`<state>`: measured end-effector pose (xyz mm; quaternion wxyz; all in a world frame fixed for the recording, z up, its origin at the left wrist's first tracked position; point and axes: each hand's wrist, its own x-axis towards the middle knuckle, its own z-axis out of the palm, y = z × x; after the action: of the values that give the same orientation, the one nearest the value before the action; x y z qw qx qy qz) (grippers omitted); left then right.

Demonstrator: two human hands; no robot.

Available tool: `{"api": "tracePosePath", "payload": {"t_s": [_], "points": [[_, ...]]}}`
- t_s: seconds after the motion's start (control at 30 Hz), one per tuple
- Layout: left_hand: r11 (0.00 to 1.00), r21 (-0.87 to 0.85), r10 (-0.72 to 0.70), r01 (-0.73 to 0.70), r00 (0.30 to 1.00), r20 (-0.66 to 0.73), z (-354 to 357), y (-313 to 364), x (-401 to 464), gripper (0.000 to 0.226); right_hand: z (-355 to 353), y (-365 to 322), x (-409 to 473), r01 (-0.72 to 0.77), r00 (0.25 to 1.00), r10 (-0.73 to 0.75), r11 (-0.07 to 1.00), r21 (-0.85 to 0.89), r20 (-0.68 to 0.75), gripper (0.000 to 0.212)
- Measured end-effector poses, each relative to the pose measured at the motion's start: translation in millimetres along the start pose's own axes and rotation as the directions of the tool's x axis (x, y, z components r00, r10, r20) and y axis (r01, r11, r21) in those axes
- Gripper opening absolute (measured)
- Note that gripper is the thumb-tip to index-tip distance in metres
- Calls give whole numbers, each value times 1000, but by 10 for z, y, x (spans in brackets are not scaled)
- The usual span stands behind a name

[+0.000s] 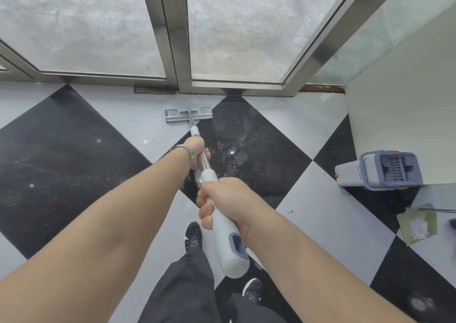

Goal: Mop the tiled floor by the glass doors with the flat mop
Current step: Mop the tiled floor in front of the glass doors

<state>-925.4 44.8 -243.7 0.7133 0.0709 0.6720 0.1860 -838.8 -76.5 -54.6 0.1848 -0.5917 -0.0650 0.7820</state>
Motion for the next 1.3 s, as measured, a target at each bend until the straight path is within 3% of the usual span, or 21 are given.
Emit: {"api": "tracePosePath", "payload": {"t_s": [0.33,0.6,1.03,1.3], "points": [[997,69,26,-25,1000,-2,-221,461,289,11,329,-269,381,17,1000,-17,1000,11,-27,18],[999,37,33,-34,999,30,-79,431,269,10,197,-319,289,36,998,-33,998,49,-61,16],[990,140,-16,17,1000,-9,66,-190,-124,10,9,275,-103,-11,998,20,987,159,-56,15],[996,90,-26,25,1000,9,-109,-713,-518,22,26,672,-511,-69,998,65,973,219,24,18]]}}
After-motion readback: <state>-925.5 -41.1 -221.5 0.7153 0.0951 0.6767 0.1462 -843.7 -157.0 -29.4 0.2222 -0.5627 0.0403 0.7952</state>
